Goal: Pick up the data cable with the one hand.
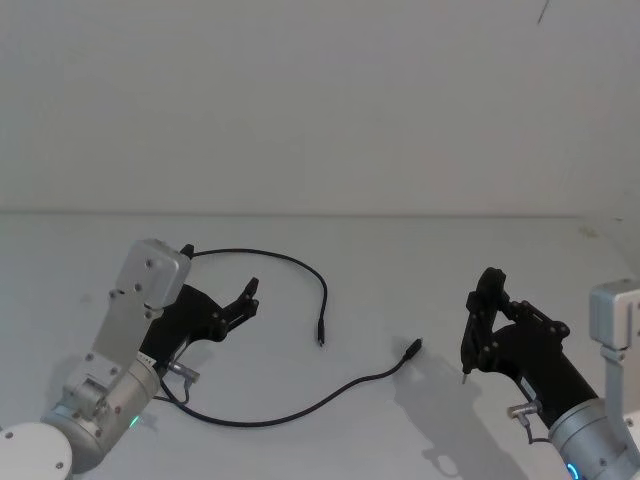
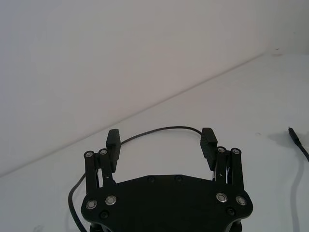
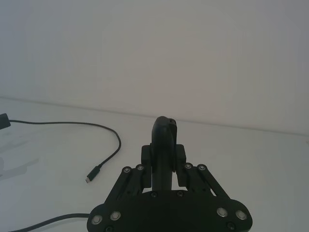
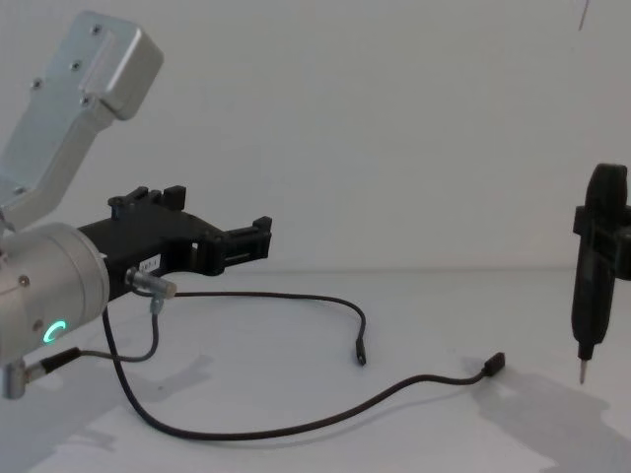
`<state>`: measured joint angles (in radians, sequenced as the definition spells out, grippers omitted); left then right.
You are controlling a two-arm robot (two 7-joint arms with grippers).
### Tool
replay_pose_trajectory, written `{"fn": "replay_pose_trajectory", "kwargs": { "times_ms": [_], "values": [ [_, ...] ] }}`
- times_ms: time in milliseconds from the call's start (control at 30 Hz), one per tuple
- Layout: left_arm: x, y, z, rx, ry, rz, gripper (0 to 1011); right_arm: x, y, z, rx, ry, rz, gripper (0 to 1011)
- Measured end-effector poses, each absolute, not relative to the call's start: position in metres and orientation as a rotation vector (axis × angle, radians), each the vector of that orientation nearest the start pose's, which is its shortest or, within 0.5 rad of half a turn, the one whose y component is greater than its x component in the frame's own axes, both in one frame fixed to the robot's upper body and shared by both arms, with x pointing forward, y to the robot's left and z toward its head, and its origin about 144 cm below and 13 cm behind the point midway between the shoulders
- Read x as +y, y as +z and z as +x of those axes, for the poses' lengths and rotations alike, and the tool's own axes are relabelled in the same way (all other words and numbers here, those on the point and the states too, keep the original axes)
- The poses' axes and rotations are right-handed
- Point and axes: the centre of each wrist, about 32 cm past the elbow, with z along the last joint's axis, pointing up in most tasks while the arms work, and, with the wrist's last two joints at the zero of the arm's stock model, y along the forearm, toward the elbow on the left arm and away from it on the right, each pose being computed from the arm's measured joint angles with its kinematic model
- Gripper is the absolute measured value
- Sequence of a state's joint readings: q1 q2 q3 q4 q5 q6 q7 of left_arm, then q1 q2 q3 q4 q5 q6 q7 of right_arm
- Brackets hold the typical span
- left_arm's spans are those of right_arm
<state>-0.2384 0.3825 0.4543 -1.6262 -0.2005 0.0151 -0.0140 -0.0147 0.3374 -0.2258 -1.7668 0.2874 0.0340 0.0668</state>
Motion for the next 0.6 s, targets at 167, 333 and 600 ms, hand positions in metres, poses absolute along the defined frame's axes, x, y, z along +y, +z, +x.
{"fn": "replay_pose_trajectory", "kwargs": {
  "times_ms": [167, 333, 600],
  "values": [
    [0.201, 1.208, 0.494, -0.269, 1.092, 0.072, 1001, -0.237, 1.189, 0.443, -0.075, -1.229, 0.026, 279],
    [0.206, 1.213, 0.497, -0.262, 1.038, 0.084, 1001, -0.237, 1.189, 0.443, -0.075, -1.229, 0.026, 279],
    [0.216, 1.225, 0.501, -0.238, 0.931, 0.111, 1001, -0.237, 1.189, 0.443, -0.075, -1.229, 0.026, 279]
  ]
}}
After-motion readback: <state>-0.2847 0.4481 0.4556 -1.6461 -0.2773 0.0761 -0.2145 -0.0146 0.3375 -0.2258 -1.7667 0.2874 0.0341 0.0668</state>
